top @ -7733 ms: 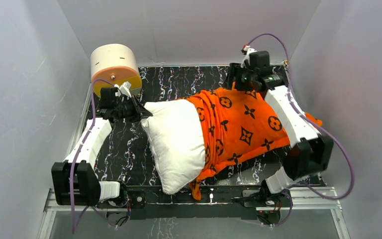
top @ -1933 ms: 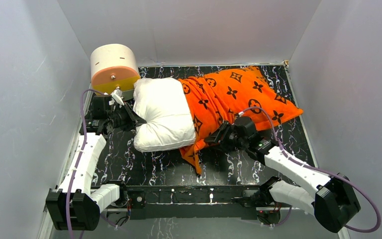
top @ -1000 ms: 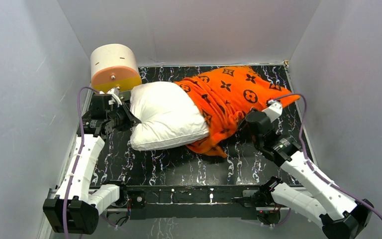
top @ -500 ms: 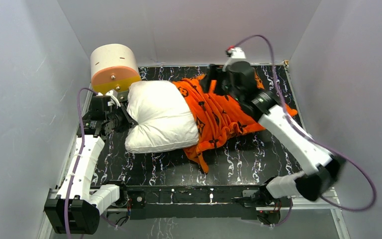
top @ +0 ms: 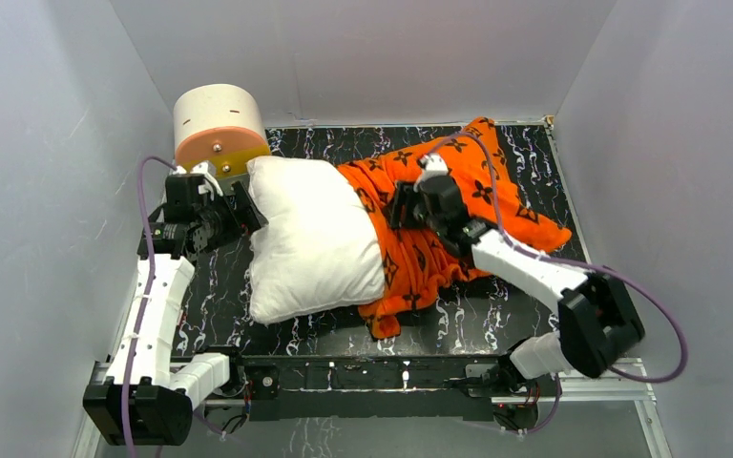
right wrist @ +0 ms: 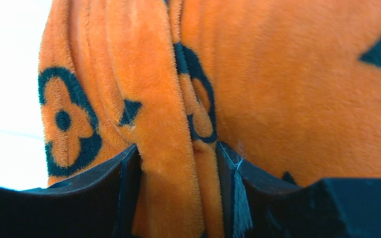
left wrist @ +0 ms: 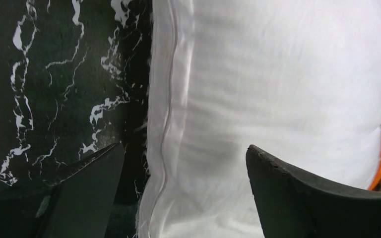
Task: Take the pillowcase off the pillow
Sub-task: Remove the pillow from the pillowcase.
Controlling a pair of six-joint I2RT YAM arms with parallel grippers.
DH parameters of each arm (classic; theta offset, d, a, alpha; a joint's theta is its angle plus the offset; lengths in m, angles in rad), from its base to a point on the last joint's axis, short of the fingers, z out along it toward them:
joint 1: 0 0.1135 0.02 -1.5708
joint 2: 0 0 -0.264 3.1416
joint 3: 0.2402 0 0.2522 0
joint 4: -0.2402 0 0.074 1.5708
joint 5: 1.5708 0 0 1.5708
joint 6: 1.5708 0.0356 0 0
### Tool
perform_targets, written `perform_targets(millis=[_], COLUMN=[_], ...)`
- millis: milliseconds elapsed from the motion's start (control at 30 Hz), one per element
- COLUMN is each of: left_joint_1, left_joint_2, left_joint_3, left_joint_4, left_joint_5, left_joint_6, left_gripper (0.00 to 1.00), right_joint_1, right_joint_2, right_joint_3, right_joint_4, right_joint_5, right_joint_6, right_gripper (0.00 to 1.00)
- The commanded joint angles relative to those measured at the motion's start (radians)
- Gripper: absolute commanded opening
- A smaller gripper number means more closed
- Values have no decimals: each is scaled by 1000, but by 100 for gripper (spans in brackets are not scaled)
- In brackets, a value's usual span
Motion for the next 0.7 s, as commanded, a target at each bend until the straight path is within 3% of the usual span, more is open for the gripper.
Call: perform_targets(millis=[0, 100, 233, 500, 567, 667], left_joint_1=[6, 6, 0, -140, -160, -174], left_joint_2=[37, 100, 266, 643, 730, 757], left_joint_3=[152, 240, 399, 742, 767, 683], left_joint_4=[-10, 36, 74, 22, -32, -63], left_joint_5=[1, 90, 281, 301, 292, 328], left_joint_6=[74, 133, 206, 322, 346, 374], left_gripper=[94, 98, 98, 98, 98, 98], right_joint_1=[22, 36, 47, 47, 47, 47], right_joint_2=[-36, -80, -113, -179, -198, -234], right_joint_3=[-404, -569, -652, -656, -642, -610], right_joint_4=[-7, 139, 167, 143, 116, 73], right_joint_5=[-155, -206, -168, -155, -140, -125], right_joint_6=[197, 284, 288, 267, 262, 250], right_gripper=[60, 60, 60, 61, 61, 63])
